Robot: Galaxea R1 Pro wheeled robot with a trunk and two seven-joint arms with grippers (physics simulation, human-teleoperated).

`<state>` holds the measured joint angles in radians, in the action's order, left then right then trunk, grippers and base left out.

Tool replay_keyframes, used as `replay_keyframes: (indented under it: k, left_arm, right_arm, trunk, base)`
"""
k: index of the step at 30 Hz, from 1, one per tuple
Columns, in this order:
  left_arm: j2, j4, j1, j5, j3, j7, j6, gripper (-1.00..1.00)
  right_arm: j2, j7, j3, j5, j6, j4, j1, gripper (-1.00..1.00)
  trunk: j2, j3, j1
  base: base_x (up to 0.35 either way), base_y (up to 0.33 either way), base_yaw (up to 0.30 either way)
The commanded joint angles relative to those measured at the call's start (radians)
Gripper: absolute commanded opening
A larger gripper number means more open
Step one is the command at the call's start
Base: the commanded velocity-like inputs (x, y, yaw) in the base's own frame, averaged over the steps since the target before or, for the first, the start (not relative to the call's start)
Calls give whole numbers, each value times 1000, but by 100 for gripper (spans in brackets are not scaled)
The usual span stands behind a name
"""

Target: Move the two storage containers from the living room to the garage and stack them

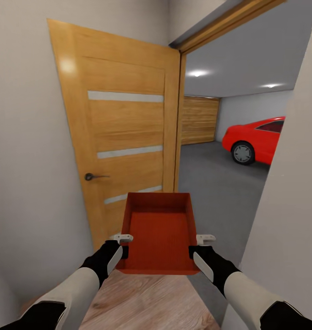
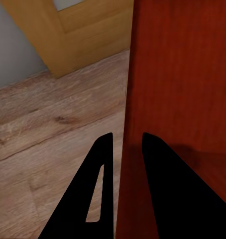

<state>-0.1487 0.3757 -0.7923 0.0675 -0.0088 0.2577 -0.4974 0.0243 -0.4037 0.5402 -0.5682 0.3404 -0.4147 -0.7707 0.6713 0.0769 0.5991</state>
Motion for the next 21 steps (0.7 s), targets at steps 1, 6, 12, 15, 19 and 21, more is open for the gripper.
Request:
replay_keyframes:
  k: [1,6,12,15,19,21]
  left_arm:
    - [0,2,1,-31,-2,20,-12,-100]
    - [0,2,1,-31,-2,20,-12,-100]
    - [0,3,1,-31,-2,20,-12,-100]
    - [0,2,1,-31,-2,20,-12,-100]
    - [0,2,1,-31,-2,20,-12,-100]
    - [0,2,1,-31,-2,20,-13,-100]
  right_arm:
    - [0,-9,-11,21,8,-3,-2,-100]
    - [1,-9,-11,21,8,-3,-2,-100]
    - [2,-9,-11,21,8,-3,-2,-100]
    - [2,-9,-11,21,8,-3,-2,-100]
    - [2,-9,-11,21,8,-3,-2,-100]
    - [2,-9,-11,21,8,-3,-2,-100]
  trunk:
    - [2,2,0]
    - [2,2,0]
    - [2,2,0]
    - [2,2,0]
    - [2,2,0]
    - [2,2,0]
  base:
    - [1,0,-205]
    - [0,0,-228]
    - [0,0,-241]
    - [0,0,-231]
    - [60,52,-78]
    - [186,163,-16]
